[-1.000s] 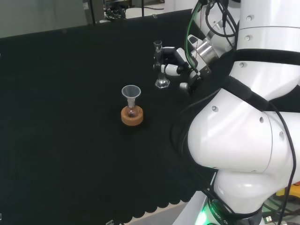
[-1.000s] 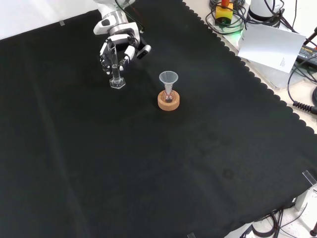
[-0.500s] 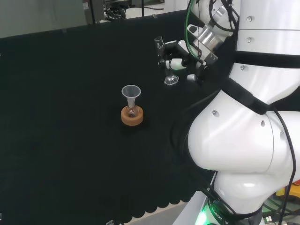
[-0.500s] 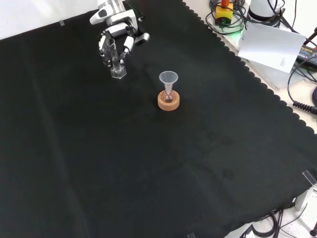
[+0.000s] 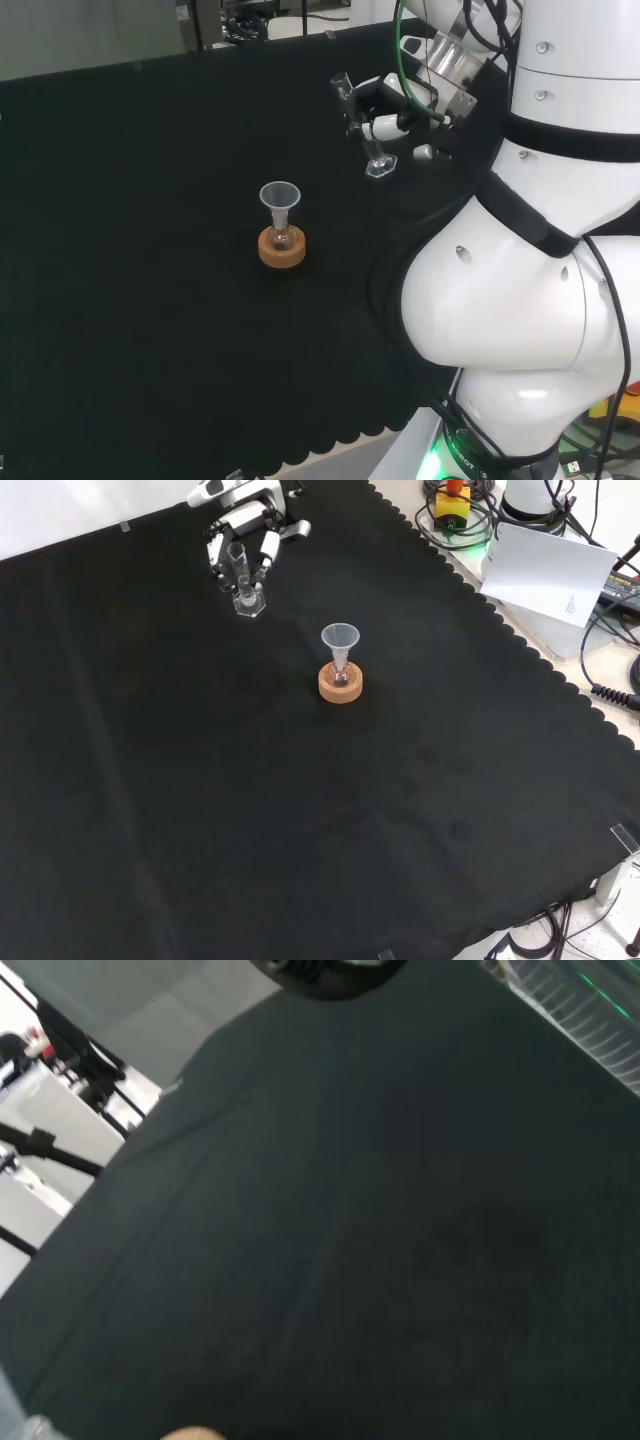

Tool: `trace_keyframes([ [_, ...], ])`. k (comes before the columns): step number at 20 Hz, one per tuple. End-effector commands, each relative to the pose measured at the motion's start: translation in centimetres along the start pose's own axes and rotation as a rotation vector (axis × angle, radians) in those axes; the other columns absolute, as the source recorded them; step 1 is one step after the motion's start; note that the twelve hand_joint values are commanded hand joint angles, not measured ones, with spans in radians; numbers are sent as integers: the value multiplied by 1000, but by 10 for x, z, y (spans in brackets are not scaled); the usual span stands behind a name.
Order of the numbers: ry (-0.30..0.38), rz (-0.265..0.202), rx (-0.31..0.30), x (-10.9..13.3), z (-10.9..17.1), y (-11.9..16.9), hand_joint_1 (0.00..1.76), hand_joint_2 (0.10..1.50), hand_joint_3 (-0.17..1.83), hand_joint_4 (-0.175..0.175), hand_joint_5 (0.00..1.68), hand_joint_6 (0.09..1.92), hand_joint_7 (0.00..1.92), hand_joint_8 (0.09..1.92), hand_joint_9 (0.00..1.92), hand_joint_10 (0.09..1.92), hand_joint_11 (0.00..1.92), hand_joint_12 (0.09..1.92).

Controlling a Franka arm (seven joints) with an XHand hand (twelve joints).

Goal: Pick up the graduated cylinder.

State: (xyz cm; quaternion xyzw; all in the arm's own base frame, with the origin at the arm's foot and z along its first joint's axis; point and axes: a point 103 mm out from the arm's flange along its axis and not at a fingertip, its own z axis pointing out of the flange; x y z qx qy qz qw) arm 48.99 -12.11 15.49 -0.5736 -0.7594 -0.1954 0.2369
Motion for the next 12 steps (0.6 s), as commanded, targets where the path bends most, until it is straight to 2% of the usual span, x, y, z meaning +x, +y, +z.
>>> trace_keyframes([
  [1, -93, 19, 104, 25, -5, -35, 1097, 1178, -3, -106, 864, 1171, 1073, 537, 1369, 87, 1227, 822],
  [7, -159, 46, 176, 47, -3, -73, 1100, 1173, -1, -106, 872, 1159, 1095, 506, 1378, 87, 1235, 805],
  [12, -214, 72, 270, 54, 5, -99, 1100, 1172, -2, -103, 875, 1155, 1103, 505, 1382, 87, 1239, 805],
])
